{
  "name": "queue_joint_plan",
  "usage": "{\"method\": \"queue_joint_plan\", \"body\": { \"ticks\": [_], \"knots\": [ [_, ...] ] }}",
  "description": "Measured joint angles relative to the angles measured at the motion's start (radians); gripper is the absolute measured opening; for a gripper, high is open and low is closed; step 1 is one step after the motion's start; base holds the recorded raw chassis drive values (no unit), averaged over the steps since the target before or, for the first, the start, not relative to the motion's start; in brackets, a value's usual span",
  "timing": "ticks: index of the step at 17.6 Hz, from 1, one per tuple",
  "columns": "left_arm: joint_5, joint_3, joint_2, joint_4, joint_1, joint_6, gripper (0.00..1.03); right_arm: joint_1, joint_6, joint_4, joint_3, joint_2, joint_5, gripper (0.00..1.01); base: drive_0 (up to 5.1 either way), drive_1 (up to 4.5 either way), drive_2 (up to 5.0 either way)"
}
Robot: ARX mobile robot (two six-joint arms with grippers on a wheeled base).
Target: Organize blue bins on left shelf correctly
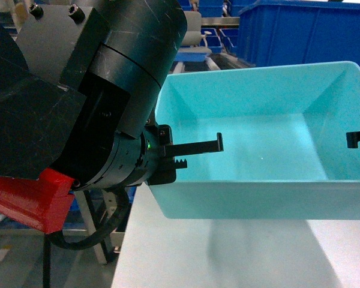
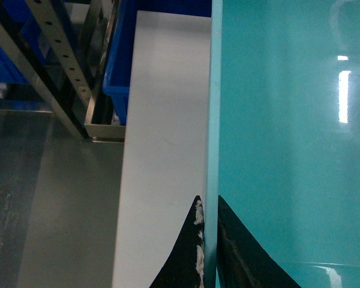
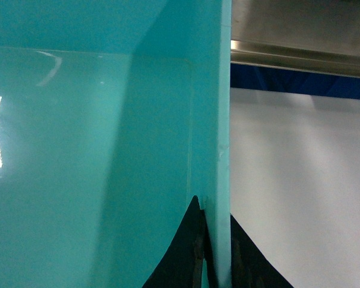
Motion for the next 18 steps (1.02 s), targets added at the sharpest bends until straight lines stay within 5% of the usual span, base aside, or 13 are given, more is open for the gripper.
{"method": "queue_joint_plan", "body": {
  "ticks": [18],
  "knots": [
    [0.0,0.0,0.0,-0.002,0.0,0.001,0.02,0.0,0.0,-0.002,0.0,0.0,0.0,0.02,-5.0,2.46,2.5]
  ]
}}
